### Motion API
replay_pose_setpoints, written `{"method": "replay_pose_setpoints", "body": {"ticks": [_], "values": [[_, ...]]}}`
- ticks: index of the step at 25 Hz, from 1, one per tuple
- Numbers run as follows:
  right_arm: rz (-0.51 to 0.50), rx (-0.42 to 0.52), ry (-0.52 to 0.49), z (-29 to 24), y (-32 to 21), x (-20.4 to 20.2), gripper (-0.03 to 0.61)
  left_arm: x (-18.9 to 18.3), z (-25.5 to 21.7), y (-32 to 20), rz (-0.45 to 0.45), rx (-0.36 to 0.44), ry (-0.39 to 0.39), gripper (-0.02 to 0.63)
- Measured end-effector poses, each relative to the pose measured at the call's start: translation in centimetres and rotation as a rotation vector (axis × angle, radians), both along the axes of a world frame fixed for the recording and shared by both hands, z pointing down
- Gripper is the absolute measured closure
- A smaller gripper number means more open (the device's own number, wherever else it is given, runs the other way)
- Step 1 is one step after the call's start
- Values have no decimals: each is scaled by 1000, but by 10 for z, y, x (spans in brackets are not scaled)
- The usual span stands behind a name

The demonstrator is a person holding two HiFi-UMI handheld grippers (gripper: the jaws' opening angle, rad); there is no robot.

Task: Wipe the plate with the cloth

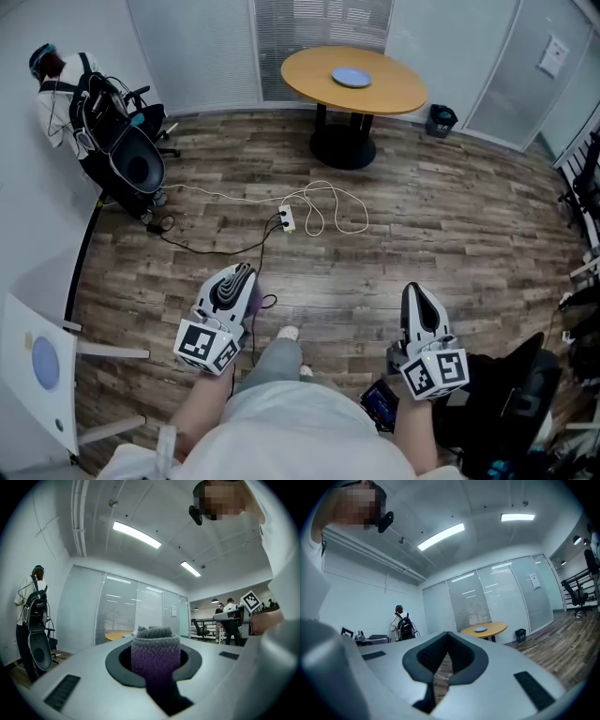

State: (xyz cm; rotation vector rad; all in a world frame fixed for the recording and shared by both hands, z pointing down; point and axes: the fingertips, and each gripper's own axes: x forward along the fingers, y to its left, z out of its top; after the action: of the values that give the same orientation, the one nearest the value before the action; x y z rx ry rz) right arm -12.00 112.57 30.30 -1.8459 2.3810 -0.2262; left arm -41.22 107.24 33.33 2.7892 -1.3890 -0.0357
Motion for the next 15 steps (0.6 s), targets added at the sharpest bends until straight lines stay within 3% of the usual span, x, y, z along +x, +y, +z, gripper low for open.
{"method": "replay_pose_setpoints", "body": {"ticks": [15], "values": [[-10, -25, 30, 7, -59, 7, 558, 3, -4, -68, -28, 22, 8, 531]]}}
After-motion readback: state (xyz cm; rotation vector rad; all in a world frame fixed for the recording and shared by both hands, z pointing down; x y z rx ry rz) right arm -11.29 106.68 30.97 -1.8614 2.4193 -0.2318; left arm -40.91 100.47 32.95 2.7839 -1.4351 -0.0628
